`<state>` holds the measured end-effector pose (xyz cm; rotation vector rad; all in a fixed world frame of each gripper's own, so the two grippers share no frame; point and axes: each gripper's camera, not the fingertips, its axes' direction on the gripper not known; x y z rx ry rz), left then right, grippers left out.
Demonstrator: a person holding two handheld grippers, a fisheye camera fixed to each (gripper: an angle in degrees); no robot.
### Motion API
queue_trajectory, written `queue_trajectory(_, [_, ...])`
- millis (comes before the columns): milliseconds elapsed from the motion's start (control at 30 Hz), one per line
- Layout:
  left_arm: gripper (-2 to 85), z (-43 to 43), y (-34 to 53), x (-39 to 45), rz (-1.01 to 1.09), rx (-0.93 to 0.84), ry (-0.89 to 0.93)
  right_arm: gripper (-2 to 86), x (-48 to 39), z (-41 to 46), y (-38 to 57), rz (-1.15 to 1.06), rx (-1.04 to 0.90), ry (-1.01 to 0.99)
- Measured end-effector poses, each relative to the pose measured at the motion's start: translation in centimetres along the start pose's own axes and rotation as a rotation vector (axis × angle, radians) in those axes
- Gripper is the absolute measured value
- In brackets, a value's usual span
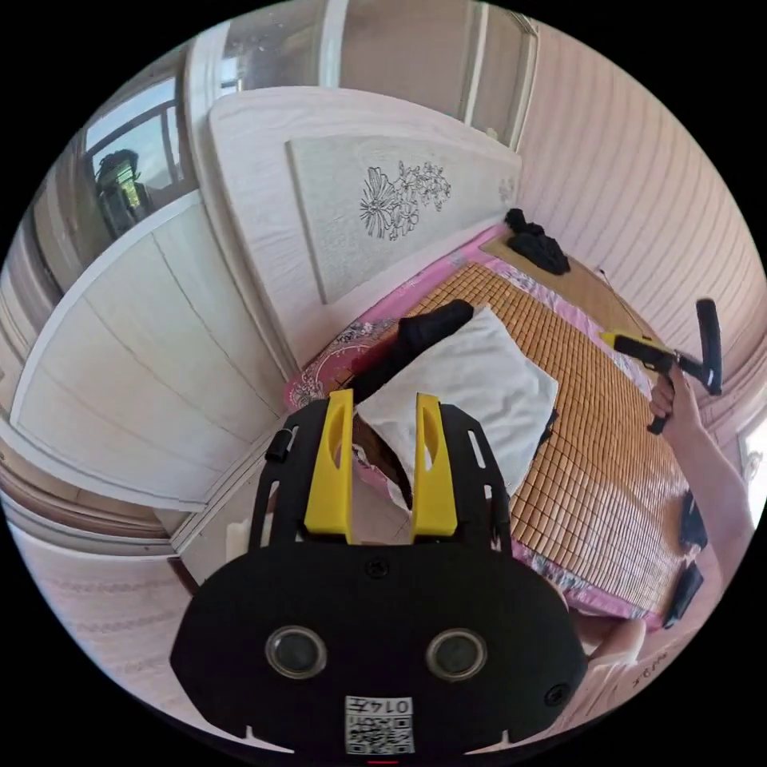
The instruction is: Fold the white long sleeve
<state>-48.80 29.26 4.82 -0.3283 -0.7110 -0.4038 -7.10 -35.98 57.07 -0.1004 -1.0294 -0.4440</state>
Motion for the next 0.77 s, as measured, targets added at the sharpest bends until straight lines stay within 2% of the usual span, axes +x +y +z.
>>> queue_trajectory(67, [10.6,0.4,2.4,-0.9,-0.035,0.017,-0.004,4.8,1.1,0.2,3.5,-0.07,-0.039,-0.06])
queue_trajectory(133, [9.9,0.6,5.0,-1.2,-0.062,0.009,0.051,4.8,2.4,-0.2,8.1,-0.095,-0.098,-0.019])
queue_trajectory(233, [8.9,0.5,9.9,0.3,-0.04,-0.004,0.144,5.0,5.4,-3.5,17.9,-0.02,-0.144,-0.039])
queue_trajectory(333, [7.4,-0.7,15.3,5.3,0.129,0.039,0.183,5.1,7.9,-8.9,28.5,0.178,-0.167,0.004])
queue_trajectory(400, [6.0,-1.6,19.6,11.0,0.296,0.097,0.231,5.1,8.5,-14.5,37.1,0.349,-0.14,0.11])
queue_trajectory(567, [5.6,-2.2,24.8,24.6,0.652,0.137,0.337,2.8,6.4,-24.8,51.2,0.619,-0.055,0.327])
queue_trajectory(600, [6.3,-2.4,25.6,28.2,0.767,0.143,0.383,2.4,5.5,-27.0,54.0,0.669,-0.02,0.375])
queue_trajectory(767, [7.2,-3.3,29.3,41.9,1.08,0.219,0.64,1.9,0.7,-34.8,63.7,0.841,0.232,0.658])
